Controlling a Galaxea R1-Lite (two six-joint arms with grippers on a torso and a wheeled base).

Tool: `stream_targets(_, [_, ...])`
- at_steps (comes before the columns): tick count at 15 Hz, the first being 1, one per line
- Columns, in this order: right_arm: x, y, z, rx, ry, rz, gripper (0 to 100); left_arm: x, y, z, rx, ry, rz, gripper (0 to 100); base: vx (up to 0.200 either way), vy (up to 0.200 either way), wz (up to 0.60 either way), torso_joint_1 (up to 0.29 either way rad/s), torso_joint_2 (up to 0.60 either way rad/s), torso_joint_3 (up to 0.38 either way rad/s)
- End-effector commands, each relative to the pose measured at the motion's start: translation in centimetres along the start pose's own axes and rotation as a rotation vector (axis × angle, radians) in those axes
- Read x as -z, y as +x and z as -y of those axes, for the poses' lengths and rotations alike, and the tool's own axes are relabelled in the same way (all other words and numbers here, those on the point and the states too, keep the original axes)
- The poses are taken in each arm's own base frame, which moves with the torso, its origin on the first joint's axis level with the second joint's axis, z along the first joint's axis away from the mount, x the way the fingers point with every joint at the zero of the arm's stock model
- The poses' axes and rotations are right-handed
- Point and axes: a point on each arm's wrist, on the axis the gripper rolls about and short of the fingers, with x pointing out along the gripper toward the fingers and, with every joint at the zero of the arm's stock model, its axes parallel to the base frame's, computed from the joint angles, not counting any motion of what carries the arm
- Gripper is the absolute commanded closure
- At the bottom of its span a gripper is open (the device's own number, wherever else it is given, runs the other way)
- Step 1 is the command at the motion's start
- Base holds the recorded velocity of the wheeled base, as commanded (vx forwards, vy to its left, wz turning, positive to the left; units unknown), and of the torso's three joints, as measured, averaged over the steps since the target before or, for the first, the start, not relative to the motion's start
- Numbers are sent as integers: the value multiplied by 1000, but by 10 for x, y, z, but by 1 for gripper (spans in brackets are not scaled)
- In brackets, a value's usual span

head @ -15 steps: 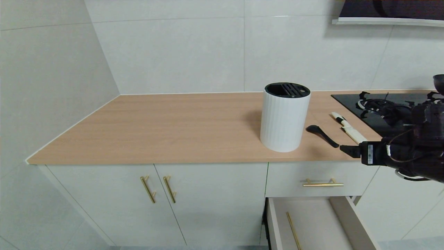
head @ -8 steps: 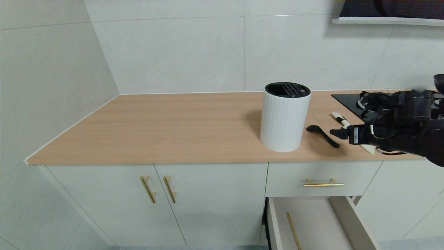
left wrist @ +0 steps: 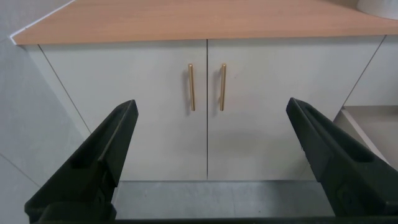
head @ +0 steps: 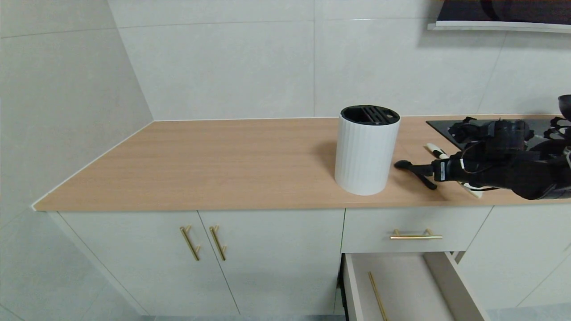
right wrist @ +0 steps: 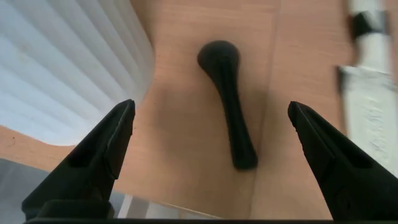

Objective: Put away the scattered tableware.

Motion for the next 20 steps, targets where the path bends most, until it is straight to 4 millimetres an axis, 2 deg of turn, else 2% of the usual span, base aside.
stream_targets(1, [13, 11, 3, -11, -33, -38, 0, 0, 0, 0, -1, 0, -1, 0, 0, 0, 0, 0, 0, 0])
stream_targets(4, [29, 24, 5, -18, -53, -80, 0, 0, 0, 0, -1, 0, -1, 0, 0, 0, 0, 0, 0, 0])
stream_targets(17, [36, 39, 9, 53, -72, -32, 0, 0, 0, 0, -1, 0, -1, 0, 0, 0, 0, 0, 0, 0])
stream_targets(18, [36, 38, 9, 54, -71, -33, 100, 0, 0, 0, -1, 0, -1, 0, 0, 0, 0, 0, 0, 0])
stream_targets(20, [36, 39, 9, 54, -71, -33, 100, 0, 0, 0, -1, 0, -1, 0, 0, 0, 0, 0, 0, 0])
